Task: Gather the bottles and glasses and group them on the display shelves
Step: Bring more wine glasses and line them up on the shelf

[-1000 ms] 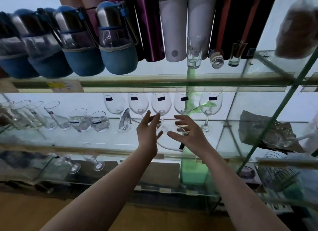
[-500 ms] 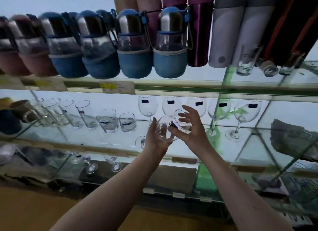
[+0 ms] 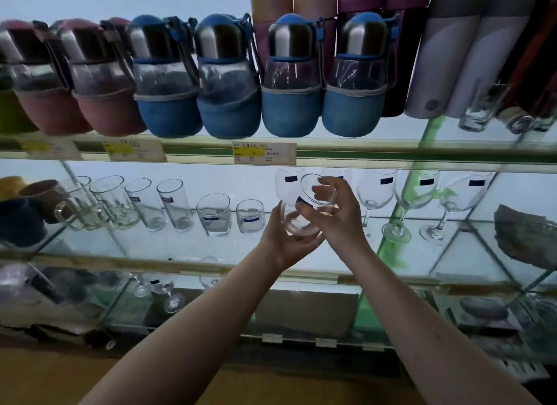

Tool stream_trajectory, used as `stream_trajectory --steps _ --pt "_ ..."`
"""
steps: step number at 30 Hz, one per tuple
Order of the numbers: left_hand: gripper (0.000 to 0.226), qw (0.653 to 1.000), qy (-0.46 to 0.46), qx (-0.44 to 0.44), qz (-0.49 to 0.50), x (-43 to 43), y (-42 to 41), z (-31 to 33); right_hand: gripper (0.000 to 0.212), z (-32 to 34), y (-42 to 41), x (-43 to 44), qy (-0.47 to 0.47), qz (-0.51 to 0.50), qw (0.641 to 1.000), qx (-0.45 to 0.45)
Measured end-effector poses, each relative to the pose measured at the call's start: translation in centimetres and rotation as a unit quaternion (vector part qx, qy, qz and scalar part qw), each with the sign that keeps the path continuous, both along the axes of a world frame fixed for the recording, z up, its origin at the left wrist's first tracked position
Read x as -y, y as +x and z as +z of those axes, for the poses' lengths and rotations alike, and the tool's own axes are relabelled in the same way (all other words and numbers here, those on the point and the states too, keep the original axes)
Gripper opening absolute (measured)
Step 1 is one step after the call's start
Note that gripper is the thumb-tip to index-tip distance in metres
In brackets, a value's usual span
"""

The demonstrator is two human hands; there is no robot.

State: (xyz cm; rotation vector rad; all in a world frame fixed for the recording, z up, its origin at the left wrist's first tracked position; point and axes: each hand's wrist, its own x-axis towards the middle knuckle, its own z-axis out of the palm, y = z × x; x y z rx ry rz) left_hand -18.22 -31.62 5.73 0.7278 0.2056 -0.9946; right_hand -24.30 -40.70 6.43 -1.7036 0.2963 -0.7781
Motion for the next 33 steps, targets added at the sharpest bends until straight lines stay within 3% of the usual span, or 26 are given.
stream_trajectory --steps 3,6,9,16,33 --pt "0.055 0.971 0.173 0.099 -0.129 -2.1 1.7 0.3 0.059 0.6 0.7 -0.1 -0.028 -0.004 1.000 -0.011" --pt "0.043 0.903 0.306 0.267 -0.141 -3.6 3.4 0.7 0.063 0.8 1.5 -0.4 -0.059 0.008 0.998 -0.031" --pt "0.037 0.897 0.273 0.333 -0.100 -4.3 4.5 1.1 0.070 0.6 2.2 -1.1 -0.059 0.007 0.997 -0.042" --pt "0.047 0.923 0.188 0.323 -0.090 -4.3 4.9 0.8 0.065 -0.3 3.1 -1.3 -0.033 0.006 0.999 -0.040" --pt "0.036 0.935 0.187 0.288 -0.091 -3.2 6.7 -1.1 0.071 -1.9 4.1 -0.2 -0.057 -0.045 0.991 -0.113"
